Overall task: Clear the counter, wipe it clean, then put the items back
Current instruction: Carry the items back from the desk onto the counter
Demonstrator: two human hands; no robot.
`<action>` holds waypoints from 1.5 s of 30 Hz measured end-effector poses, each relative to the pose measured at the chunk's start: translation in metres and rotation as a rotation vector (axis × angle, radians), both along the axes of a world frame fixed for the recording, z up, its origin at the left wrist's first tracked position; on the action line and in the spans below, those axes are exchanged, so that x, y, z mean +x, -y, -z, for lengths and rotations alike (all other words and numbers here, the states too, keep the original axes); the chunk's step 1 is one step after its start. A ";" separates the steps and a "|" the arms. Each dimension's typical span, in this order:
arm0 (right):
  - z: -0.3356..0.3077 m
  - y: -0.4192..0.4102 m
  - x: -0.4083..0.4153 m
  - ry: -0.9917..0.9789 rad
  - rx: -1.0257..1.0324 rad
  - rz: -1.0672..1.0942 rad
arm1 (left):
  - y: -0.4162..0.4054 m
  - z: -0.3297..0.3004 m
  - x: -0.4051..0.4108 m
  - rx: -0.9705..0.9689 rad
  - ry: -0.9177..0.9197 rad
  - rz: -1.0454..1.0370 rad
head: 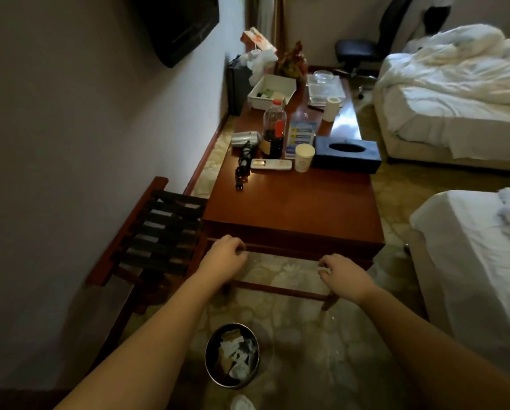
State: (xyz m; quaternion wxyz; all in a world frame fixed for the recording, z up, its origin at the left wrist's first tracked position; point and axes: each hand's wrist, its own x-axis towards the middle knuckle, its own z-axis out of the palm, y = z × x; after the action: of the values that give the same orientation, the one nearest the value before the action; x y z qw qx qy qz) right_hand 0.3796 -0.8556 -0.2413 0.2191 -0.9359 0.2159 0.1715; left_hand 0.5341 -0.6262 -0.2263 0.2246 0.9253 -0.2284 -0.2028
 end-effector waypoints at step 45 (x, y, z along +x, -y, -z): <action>0.074 0.433 0.291 -0.089 -0.263 0.063 | 0.383 0.060 0.244 0.181 0.146 -0.024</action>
State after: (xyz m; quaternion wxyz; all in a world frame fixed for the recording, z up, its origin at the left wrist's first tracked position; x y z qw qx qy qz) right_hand 0.6708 -1.2891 -0.3157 0.0900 -0.9408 0.2753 0.1758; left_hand 0.7777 -1.0092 -0.2866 0.1254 0.9568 -0.2139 -0.1520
